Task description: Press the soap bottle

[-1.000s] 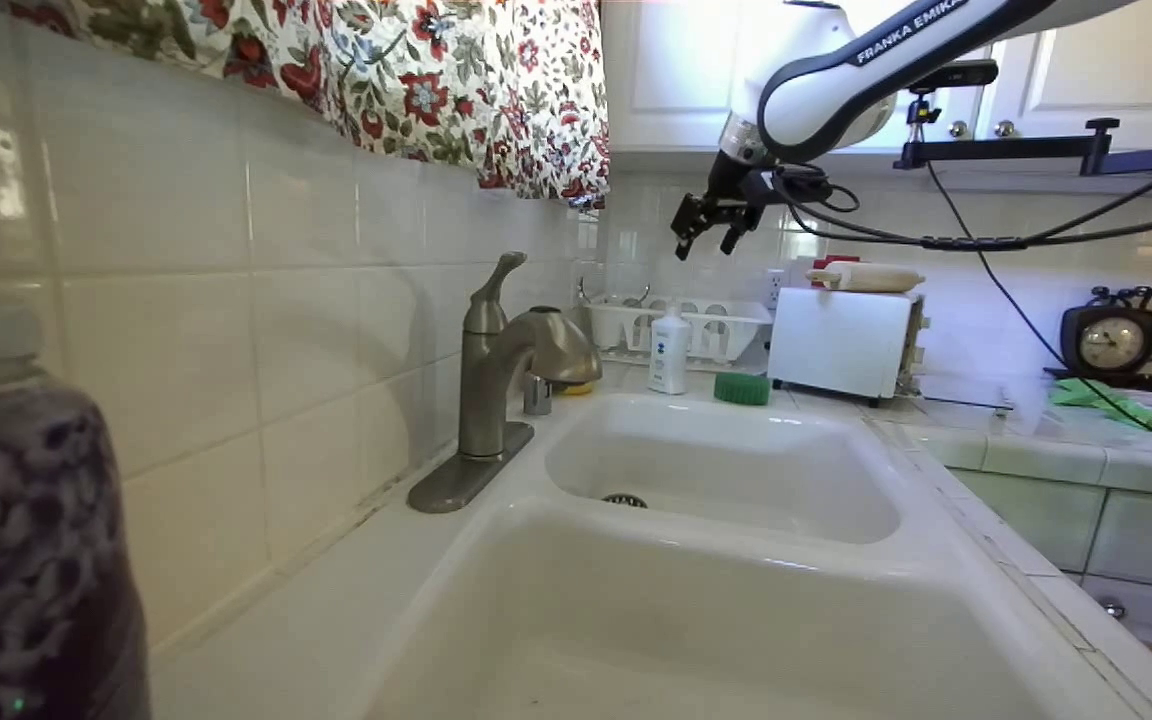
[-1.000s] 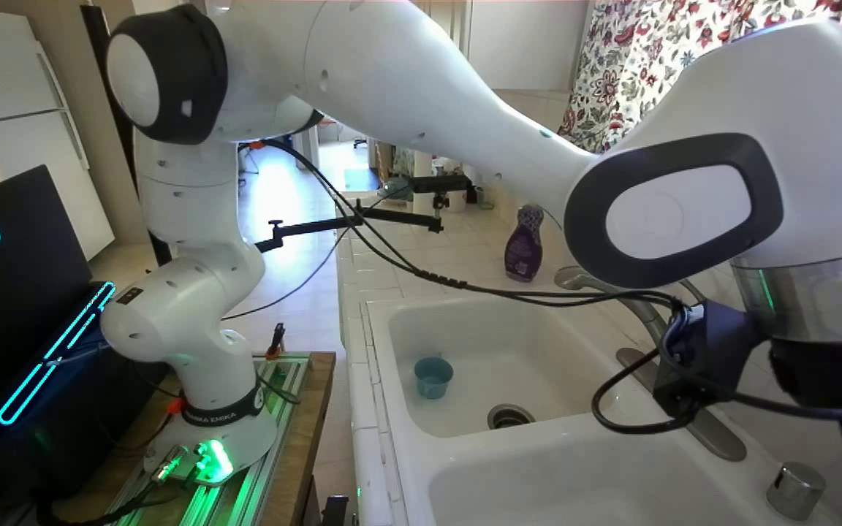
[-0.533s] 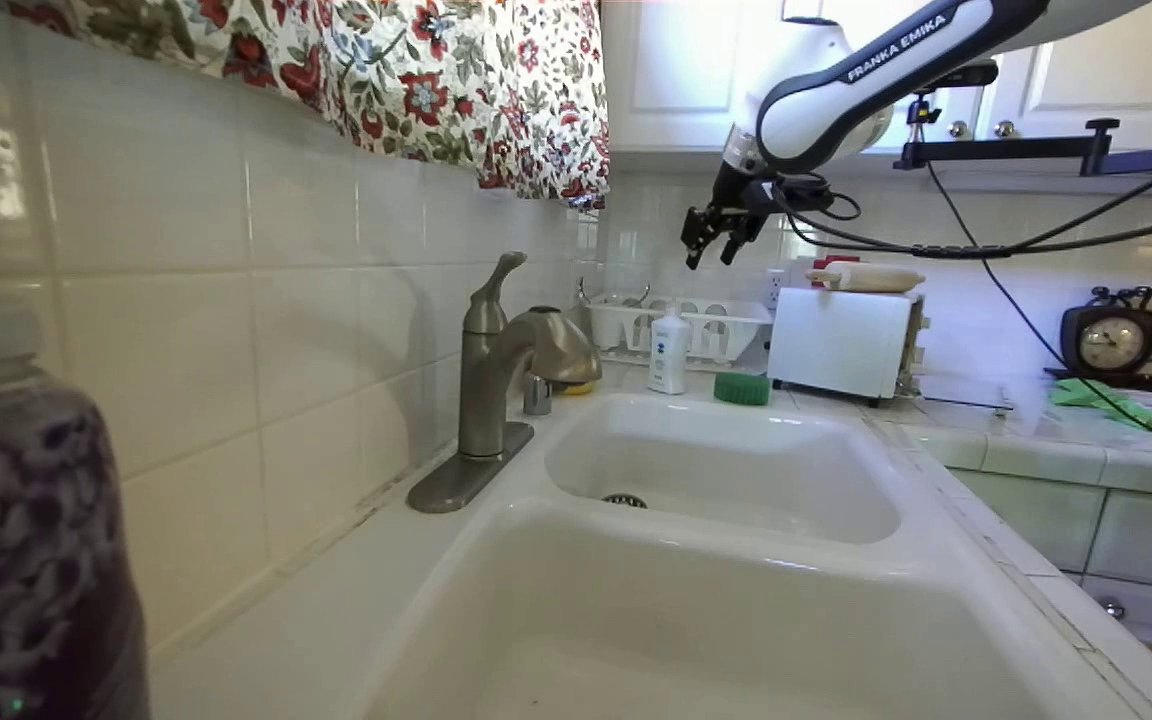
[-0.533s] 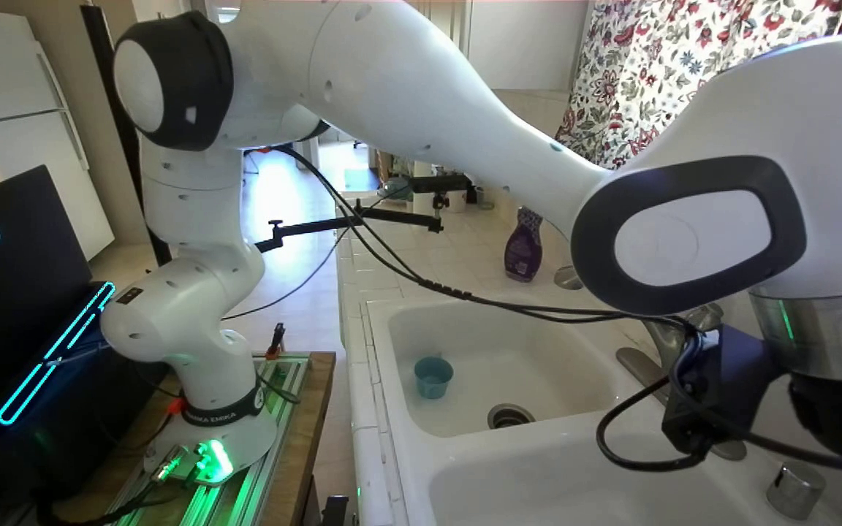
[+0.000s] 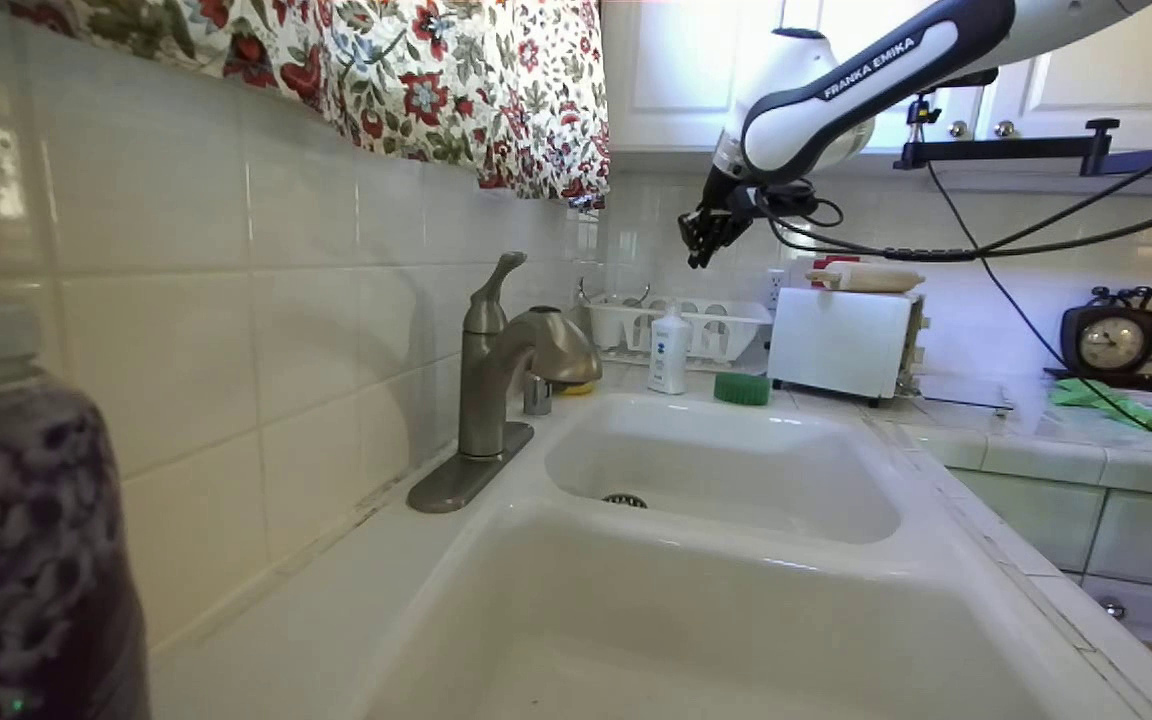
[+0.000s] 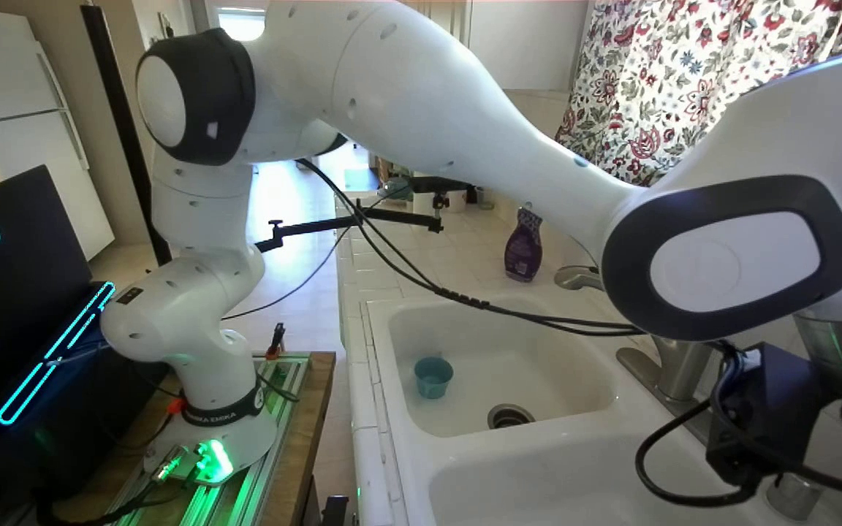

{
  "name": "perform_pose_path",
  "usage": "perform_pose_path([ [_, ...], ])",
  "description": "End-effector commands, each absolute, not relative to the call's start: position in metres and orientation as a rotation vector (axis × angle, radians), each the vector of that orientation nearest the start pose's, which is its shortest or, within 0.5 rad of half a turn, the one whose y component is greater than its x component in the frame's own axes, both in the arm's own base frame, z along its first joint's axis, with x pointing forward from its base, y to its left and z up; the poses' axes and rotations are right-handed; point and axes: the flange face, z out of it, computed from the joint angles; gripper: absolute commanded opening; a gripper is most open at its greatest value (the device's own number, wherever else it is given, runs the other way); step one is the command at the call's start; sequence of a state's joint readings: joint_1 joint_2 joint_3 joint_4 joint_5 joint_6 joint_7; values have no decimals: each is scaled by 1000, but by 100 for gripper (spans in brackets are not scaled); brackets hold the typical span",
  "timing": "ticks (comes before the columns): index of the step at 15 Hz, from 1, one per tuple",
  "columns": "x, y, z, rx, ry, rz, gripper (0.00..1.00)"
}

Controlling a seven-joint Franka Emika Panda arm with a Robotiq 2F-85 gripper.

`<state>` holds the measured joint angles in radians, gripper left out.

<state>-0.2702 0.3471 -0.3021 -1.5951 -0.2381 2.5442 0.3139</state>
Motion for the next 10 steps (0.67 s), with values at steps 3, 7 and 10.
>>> perform_pose_path([
  [3, 632, -367, 507, -3112, 1157, -1091, 0],
  [7, 645, -379, 499, -3088, 1185, -1139, 0],
  [10, 652, -389, 491, -3076, 1214, -1155, 0],
])
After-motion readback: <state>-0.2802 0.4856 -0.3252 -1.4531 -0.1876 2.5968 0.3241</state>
